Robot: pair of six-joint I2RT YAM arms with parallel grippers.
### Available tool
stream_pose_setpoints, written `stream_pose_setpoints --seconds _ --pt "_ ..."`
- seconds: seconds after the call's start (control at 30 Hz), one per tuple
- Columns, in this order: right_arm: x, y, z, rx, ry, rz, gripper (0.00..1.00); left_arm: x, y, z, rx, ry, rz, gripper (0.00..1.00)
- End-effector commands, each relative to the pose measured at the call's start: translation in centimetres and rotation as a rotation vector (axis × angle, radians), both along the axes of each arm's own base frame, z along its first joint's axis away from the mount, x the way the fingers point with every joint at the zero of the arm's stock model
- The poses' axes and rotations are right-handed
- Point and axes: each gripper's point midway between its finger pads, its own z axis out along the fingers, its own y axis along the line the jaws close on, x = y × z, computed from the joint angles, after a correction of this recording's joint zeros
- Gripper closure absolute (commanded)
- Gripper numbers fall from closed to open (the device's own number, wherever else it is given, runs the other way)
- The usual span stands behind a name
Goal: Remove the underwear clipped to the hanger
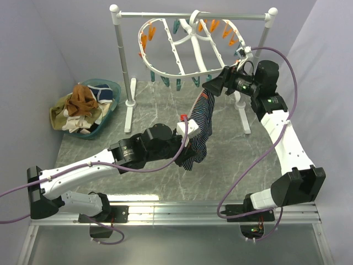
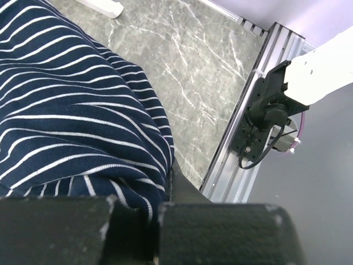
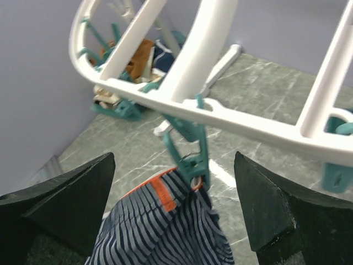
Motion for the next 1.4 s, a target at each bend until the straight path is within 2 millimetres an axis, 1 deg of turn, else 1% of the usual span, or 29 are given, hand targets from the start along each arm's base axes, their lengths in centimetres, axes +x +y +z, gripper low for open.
stream_pose_setpoints --seconds 0.0,0.13,0.23,0.27,0.3,0.33,0.43,0.47,0.53,0.57,0.63,0.67,0.73,0.77,0.8,0.83,0.9,0.93,0.97,1.0,1.07,1.1,1.13,1.17,1.2,1.23,1.3,1.33,1.37 --pt "1.6 -0.6 1.9 -0.042 -0.087 -0.106 0.05 -1.0 -0.2 4.1 -0.097 -0.019 -0.031 1.0" --pt "2.2 -1.3 2.2 -0.057 -0.135 -0.184 0.06 -1.0 0.0 4.2 -0.098 -0.021 -0.027 1.0" --pt "2.3 -1.0 2.3 -0.048 -0.139 -0.166 0.11 -1.2 0.0 4.2 -0.097 -0.017 -0.033 1.0" --pt "2.2 -0.8 2.8 -0.043 -0.146 -0.156 0.16 -1.2 0.0 4.2 -0.098 -0.017 -0.033 1.0" --pt "2.4 -0.5 2.4 -0.042 -0.129 -0.139 0.19 -1.2 0.0 4.1 -0.095 -0.016 -0.035 1.0" --pt "2.3 -0.2 2.3 -0.033 -0.118 -0.116 0.27 -1.3 -0.1 3.9 -0.093 -0.014 -0.036 1.0" --pt "2.3 0.5 2.5 -0.012 -0.103 -0.075 0.39 -1.4 -0.2 3.7 -0.089 -0.008 -0.04 1.0" --pt "2.3 0.6 2.6 -0.008 -0.099 -0.066 0.48 -1.4 -0.1 3.7 -0.088 -0.006 -0.039 0.99" --pt "2.3 0.8 2.6 0.0 -0.095 -0.053 0.58 -1.3 -0.1 3.9 -0.095 -0.009 -0.031 1.0" --pt "2.2 0.9 2.5 0.0 -0.091 -0.048 0.71 -1.2 0.0 3.7 -0.093 -0.008 -0.028 1.0" --pt "2.1 0.8 2.6 0.0 -0.092 -0.054 0.87 -1.0 0.2 4.0 -0.103 -0.018 -0.01 1.0" --pt "2.1 0.8 2.6 -0.001 -0.094 -0.053 0.91 -0.9 0.4 3.5 -0.093 -0.017 -0.003 1.0" --pt "2.0 0.7 2.6 -0.006 -0.094 -0.058 0.89 -0.7 0.7 3.7 -0.104 -0.022 0.022 1.0" --pt "1.9 0.6 2.8 -0.006 -0.095 -0.06 0.91 -0.6 0.9 2.9 -0.097 -0.021 0.027 1.0" --pt "1.9 0.6 2.9 -0.005 -0.096 -0.061 0.91 -0.7 1.2 3.0 -0.106 -0.023 0.029 1.0" --pt "1.8 0.6 3.0 -0.003 -0.098 -0.061 0.8 0.1 1.7 2.3 -0.092 -0.034 0.085 1.0" --pt "1.9 0.5 2.8 -0.005 -0.078 -0.074 0.48 1.1 2.6 1.8 -0.076 -0.039 0.154 1.0" --pt "1.8 0.4 3.0 -0.005 -0.076 -0.075 0.24 1.9 3.3 1.3 -0.053 -0.042 0.204 1.0" --pt "1.7 0.4 2.8 -0.008 -0.064 -0.075 0.09 3.1 4.6 0.6 -0.014 -0.052 0.295 1.0" --pt "1.4 0.3 3.1 -0.005 -0.072 -0.08 0.01 3.9 5.4 0.3 0.001 -0.048 0.345 1.0" --pt "1.2 0.1 3.1 -0.001 -0.069 -0.096 0.0 6.0 8.0 -0.4 0.036 -0.042 0.451 1.0" --pt "0.6 -0.1 3.9 0.006 -0.085 -0.102 0.0 6.7 8.9 -0.5 0.034 -0.031 0.491 1.0" --pt "0.5 -0.4 3.7 0.006 -0.08 -0.116 0.0 8.5 11.0 -1.1 0.046 -0.023 0.57 1.0" --pt "-0.2 -0.6 4.4 0.012 -0.093 -0.123 0.0 9.2 12.8 -0.8 0.031 -0.023 0.627 1.0" --pt "-0.5 -0.7 4.4 0.016 -0.089 -0.128 0.0 11.3 15.7 -0.8 0.028 -0.022 0.732 1.0" --pt "-0.6 -1.1 4.3 0.014 -0.084 -0.148 0.0 12.1 17.6 -1.0 0.031 -0.024 0.788 1.0" --pt "-1.7 -1.6 4.9 0.022 -0.093 -0.168 0.0 13.4 21.7 0.3 0.022 -0.067 0.912 1.0" --pt "-2.0 -1.8 4.3 0.018 -0.08 -0.18 0.0 14.6 25.0 0.9 0.024 -0.088 1.016 1.0" --pt "-2.6 -2.2 4.7 0.021 -0.087 -0.197 0.0 15.0 26.8 1.6 0.043 -0.122 1.063 1.0"
